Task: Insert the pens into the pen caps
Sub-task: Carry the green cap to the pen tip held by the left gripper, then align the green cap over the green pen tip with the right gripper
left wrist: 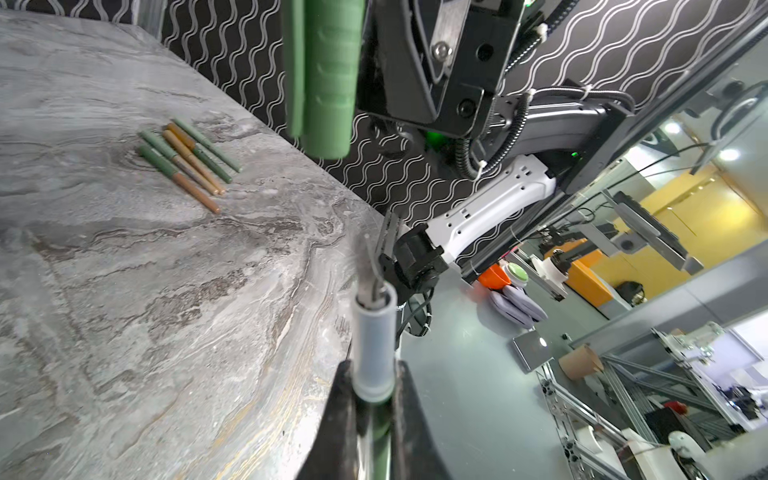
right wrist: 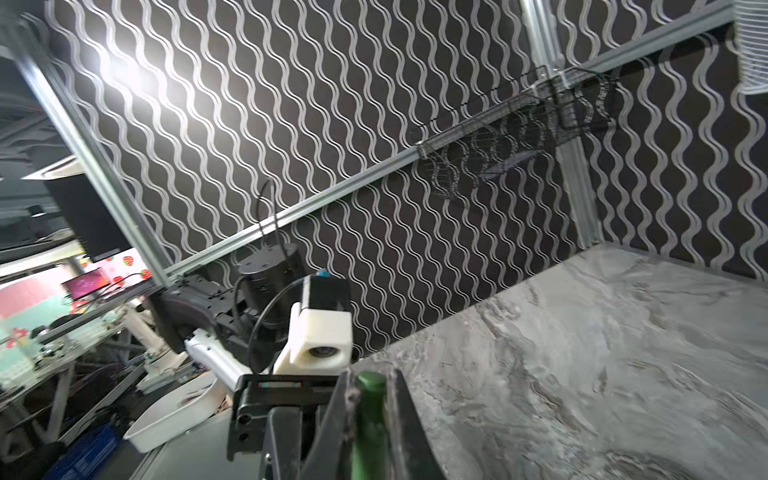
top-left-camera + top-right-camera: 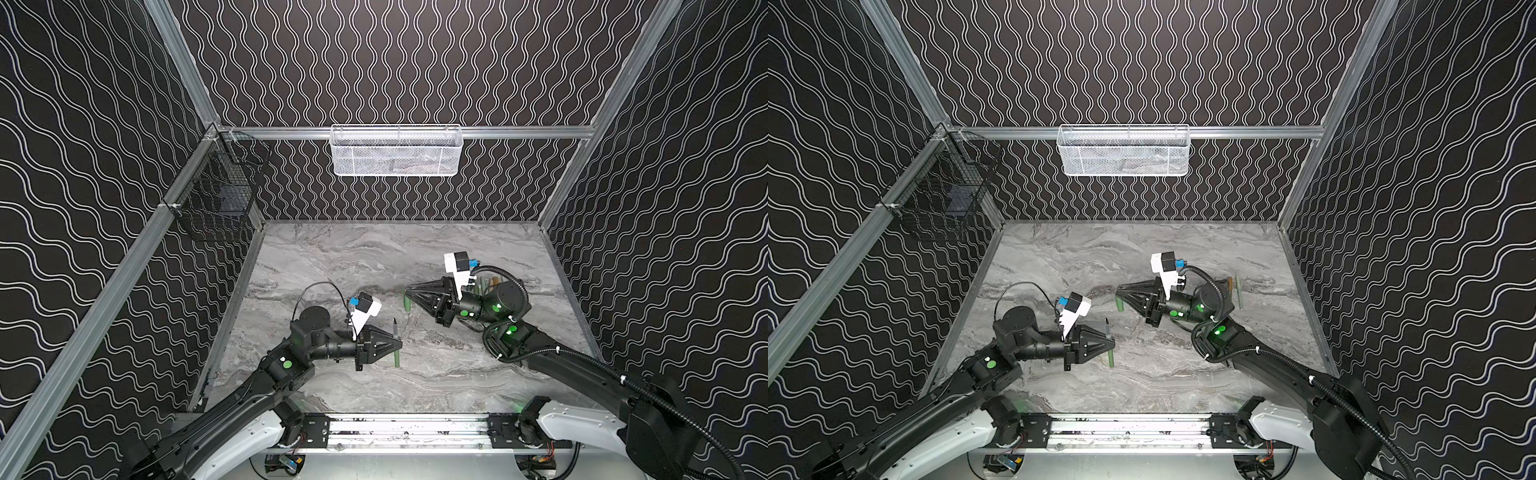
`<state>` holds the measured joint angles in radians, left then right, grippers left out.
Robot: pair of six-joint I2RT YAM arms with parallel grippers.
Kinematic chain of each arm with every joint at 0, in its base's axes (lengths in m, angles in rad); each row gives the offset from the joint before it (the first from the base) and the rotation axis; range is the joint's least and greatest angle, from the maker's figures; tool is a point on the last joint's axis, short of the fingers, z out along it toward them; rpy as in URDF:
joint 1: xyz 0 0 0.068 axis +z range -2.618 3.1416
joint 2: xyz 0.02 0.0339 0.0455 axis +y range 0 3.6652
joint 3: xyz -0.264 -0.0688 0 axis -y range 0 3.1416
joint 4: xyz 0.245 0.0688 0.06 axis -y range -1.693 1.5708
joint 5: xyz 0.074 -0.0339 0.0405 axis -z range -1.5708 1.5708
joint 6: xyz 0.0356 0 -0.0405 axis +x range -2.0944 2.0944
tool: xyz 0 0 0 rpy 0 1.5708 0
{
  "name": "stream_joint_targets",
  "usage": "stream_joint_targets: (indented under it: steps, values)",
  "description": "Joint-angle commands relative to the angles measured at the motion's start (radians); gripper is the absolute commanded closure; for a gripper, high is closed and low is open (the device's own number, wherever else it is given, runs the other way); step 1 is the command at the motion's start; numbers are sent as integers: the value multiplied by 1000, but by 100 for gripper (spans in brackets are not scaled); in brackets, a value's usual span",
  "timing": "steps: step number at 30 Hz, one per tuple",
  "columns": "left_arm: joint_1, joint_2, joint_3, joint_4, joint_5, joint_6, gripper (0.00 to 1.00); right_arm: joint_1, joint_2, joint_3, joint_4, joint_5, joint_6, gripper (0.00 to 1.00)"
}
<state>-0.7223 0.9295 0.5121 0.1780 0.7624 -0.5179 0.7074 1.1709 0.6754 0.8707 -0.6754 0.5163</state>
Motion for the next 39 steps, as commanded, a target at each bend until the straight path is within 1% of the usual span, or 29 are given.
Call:
stream_joint_targets:
  steps: [1, 6, 9, 14, 25, 33, 39]
  values:
    - [-13, 24, 14, 38, 35, 8, 100, 6, 13, -10, 149, -55, 54, 87]
    - [-33, 32, 25, 19, 32, 25, 100, 10, 33, -19, 244, -82, 94, 87]
    - [-37, 30, 30, 15, 35, 32, 100, 21, 45, -7, 233, -101, 88, 87]
    - [-42, 45, 29, 23, 42, 31, 100, 38, 55, 0, 219, -98, 77, 87]
    - [-43, 21, 37, -27, -1, 64, 100, 59, 70, 1, 228, -96, 91, 86]
    - [-43, -11, 46, -63, -41, 91, 100, 65, 60, 3, 172, -90, 76, 86]
    - [-43, -30, 48, -54, -43, 96, 100, 73, 61, -15, 159, -76, 76, 86]
